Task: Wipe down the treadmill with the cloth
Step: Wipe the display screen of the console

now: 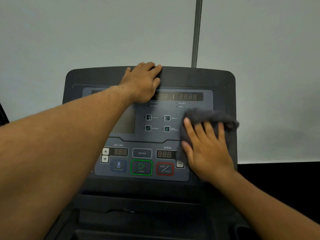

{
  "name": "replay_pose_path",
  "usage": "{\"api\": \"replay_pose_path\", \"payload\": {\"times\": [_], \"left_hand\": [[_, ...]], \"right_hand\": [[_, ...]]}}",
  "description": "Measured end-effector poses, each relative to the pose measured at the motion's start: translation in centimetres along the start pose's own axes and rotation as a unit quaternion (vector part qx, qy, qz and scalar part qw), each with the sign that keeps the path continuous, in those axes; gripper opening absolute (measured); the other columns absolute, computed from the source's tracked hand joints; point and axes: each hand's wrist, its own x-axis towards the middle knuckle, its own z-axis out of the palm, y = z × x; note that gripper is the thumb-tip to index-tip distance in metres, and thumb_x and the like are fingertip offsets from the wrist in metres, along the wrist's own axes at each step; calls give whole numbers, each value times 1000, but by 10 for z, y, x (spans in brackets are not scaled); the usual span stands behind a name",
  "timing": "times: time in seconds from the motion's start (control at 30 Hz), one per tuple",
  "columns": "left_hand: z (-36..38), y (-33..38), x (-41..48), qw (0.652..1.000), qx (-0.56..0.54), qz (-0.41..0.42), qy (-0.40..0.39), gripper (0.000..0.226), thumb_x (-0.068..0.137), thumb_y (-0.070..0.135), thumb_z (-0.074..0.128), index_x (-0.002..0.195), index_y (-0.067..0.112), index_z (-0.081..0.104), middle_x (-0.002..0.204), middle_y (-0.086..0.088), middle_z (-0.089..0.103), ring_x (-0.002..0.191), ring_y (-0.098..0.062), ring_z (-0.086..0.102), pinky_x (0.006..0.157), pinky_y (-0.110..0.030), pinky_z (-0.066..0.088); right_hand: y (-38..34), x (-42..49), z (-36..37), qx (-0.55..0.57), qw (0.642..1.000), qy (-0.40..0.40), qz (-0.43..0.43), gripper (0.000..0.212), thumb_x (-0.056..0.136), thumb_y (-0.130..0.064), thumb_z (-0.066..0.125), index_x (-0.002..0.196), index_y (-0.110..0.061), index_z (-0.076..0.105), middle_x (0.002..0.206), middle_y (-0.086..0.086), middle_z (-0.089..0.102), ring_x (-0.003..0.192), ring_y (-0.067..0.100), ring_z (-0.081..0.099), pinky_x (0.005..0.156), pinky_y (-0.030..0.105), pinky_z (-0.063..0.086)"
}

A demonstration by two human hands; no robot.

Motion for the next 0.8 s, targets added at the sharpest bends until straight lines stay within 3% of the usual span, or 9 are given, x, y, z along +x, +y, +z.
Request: {"api": "replay_pose_path", "payload": {"times": [0.13,0.23,0.33,0.4,0.6,0.73,0.8], "left_hand": [[1,1,0,1000,-7,-3,2,53,104,35,26,154,23,19,160,2,20,146,-19,14,116,-60,10],[1,1,-1,1000,-11,-7,6,53,104,35,27,155,24,19,160,3,20,146,-17,14,115,-61,8],[3,-1,1,1000,1,-3,8,53,103,37,26,155,25,18,160,3,20,147,-18,13,115,-62,9],[3,-3,2,1000,6,-5,13,54,103,37,26,155,26,18,160,3,21,147,-19,14,115,-62,10],[3,-1,2,1000,10,-2,16,53,102,39,25,153,25,21,158,4,25,145,-18,19,114,-63,9],[1,2,0,1000,9,-5,9,53,103,38,24,153,24,21,158,3,25,145,-19,19,114,-64,7],[0,5,0,1000,14,-8,4,54,103,38,24,154,22,19,158,2,24,146,-20,17,115,-64,6]], "right_hand": [[29,-4,-7,-37,995,-39,-86,68,93,-58,32,151,-23,31,144,8,46,133,33,38,111,57,20],[52,67,-24,-52,998,-6,-30,81,86,-71,32,149,-20,32,145,16,38,135,35,32,108,67,15],[57,126,-37,-42,998,-7,38,88,85,-75,23,153,-19,16,155,16,19,146,33,11,109,71,2],[49,132,-35,-49,998,-5,47,85,89,-71,20,155,-19,7,159,14,11,147,32,5,111,69,1],[5,35,-5,-28,1000,10,-4,75,95,-59,26,154,-15,16,155,13,27,144,33,19,114,62,10],[-1,-57,10,-19,990,-70,-118,70,95,-59,33,152,-21,25,149,8,41,139,30,29,114,57,14],[24,-61,5,-39,979,-98,-172,69,94,-61,32,151,-23,27,148,7,44,137,30,33,113,57,18]]}}
